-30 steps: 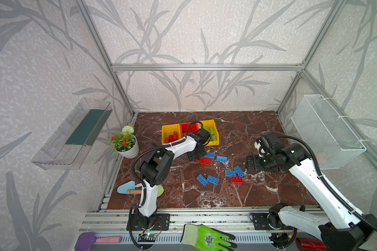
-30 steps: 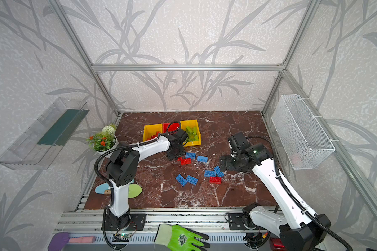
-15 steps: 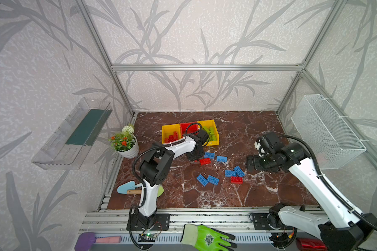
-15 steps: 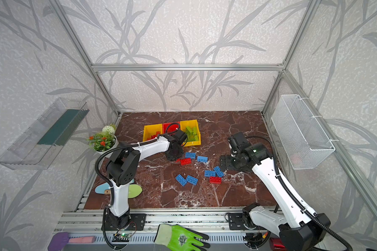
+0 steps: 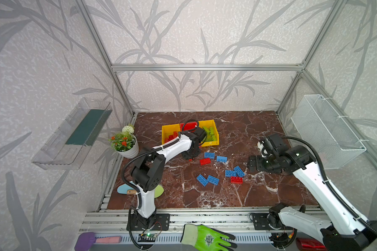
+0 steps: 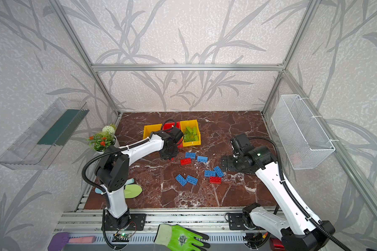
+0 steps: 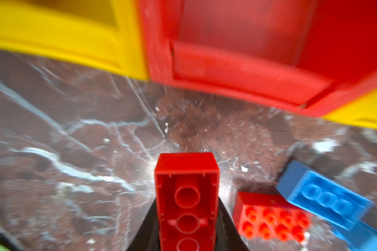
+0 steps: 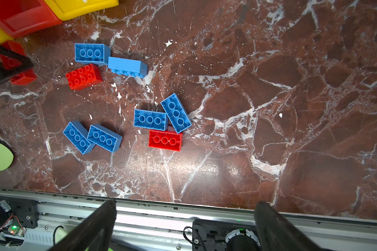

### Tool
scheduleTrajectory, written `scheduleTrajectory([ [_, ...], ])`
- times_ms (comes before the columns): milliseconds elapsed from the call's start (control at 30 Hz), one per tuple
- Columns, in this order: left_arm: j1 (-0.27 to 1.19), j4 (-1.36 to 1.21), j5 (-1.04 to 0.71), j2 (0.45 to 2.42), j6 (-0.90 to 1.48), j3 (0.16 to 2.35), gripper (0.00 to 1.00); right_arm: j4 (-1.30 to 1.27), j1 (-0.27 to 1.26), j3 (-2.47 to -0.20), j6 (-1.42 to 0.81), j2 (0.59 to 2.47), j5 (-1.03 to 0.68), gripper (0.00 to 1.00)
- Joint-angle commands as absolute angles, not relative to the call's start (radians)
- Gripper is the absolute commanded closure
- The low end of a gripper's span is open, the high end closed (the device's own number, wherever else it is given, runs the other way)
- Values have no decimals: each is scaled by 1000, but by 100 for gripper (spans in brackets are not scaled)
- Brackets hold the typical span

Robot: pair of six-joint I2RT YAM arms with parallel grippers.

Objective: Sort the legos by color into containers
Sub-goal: 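Carry the red brick with the left gripper into the yellow bin and release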

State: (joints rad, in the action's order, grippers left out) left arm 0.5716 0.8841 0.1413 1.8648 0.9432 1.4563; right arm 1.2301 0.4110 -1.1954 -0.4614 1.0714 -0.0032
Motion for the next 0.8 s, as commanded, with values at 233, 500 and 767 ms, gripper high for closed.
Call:
scheduleTrajectory([
  [233, 308, 968, 170, 1877, 741, 1657, 100, 1199, 407, -1247, -498, 1150, 1, 1],
  [500, 204, 942, 110, 2050, 680, 1770, 97, 1054, 407, -1303, -490, 1147, -253, 1],
  [767, 188, 953, 56, 2107, 676, 1828, 48, 1013, 407, -1325, -512, 1117, -266, 1],
])
